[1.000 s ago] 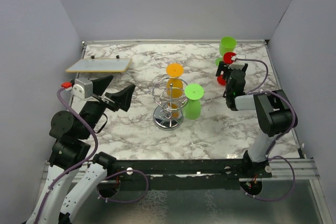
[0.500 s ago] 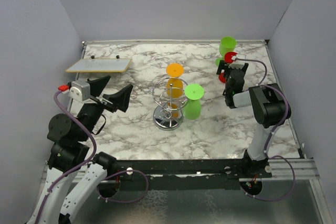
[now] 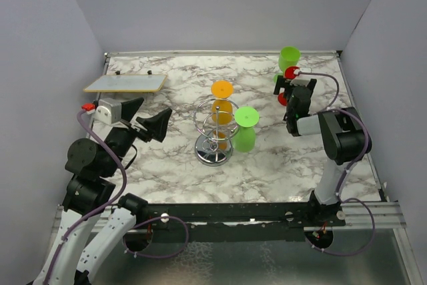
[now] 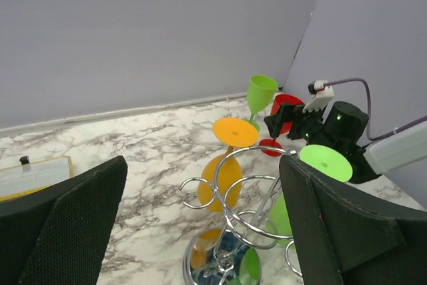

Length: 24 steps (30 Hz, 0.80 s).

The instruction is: Take the wine glass off the wine glass rack

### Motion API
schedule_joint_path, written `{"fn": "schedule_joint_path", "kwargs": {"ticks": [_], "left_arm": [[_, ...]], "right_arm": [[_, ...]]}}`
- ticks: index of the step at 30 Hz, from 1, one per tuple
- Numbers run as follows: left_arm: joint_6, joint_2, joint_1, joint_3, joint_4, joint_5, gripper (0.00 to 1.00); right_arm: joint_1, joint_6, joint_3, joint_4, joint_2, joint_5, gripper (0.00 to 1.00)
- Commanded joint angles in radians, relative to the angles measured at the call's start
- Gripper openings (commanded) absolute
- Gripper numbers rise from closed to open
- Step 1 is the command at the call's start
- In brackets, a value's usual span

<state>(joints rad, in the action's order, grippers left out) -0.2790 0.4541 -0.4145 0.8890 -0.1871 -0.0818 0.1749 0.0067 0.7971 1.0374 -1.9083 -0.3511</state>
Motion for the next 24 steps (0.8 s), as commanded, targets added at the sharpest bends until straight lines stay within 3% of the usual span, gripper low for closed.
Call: {"fn": "schedule_joint_path", "kwargs": {"ticks": [1,15,19,24], "left_arm": [[-0.011,0.011,-0.003,0.031,-0.044,-0.025,0.99],[-0.145,0.065,-0.004,0.077,-0.149,-0.064,0.99],[-0.190,0.079,-0.004,0.068,-0.154,-0.095,0.99],[-0.225,0.080,-0.004,0.051,-0.153,-0.126,0.99]], "right_arm": [[-0.005,0.044,-0.020,-0.096,0.112,0.021,1.00],[-0.005,0.234,-0.050,-0.507,0.430,-0.003,1.00],[-0.005,0.403,-0.036,-0.740,0.583,0.124,1.00],[-0.005,0.561,0.003,-0.928,0.766,0.426,1.00]]}}
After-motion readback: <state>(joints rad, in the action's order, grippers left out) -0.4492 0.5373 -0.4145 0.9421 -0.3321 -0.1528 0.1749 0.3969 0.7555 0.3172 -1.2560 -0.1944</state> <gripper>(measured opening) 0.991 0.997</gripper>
